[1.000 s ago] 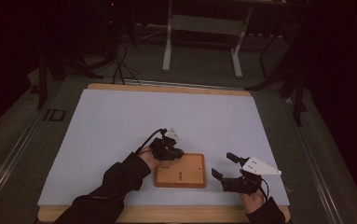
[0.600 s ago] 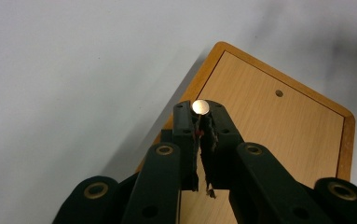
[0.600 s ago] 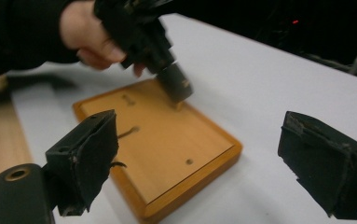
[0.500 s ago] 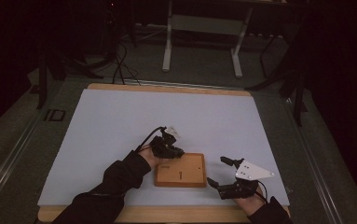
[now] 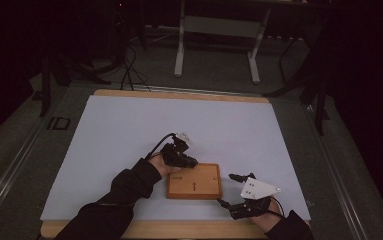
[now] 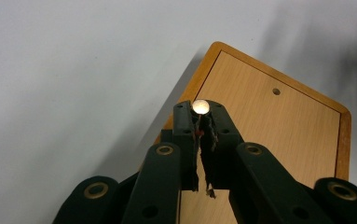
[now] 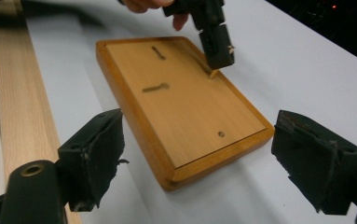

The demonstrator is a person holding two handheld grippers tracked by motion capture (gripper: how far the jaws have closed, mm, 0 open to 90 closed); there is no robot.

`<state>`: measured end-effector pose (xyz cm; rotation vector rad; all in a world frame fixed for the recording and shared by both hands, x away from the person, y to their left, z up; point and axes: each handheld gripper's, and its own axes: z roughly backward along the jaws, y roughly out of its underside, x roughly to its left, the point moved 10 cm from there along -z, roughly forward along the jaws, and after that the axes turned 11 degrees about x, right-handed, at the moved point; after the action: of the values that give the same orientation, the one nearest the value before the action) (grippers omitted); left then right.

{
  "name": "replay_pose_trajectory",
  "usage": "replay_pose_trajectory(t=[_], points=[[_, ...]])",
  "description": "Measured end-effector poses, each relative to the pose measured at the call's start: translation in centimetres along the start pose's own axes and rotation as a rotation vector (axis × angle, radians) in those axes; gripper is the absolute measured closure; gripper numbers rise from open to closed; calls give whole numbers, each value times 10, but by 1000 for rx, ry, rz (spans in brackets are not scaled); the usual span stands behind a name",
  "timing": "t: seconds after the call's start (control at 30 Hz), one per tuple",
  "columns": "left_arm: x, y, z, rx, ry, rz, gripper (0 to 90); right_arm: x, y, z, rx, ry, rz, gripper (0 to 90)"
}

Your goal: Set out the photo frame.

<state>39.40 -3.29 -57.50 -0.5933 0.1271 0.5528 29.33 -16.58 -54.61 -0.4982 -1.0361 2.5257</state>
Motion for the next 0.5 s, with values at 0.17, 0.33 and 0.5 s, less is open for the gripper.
replay_pose_trajectory(t=[0.17,0.33,0.5], points=[[2,-1,0,3,17,11,849,1,3,-2,44,32,50,190],[3,-1,0,7,34,11,849,6,9,-7,112,93,165,210],[4,-2,0,10,46,21,849,14,14,-12,179,171,301,245]])
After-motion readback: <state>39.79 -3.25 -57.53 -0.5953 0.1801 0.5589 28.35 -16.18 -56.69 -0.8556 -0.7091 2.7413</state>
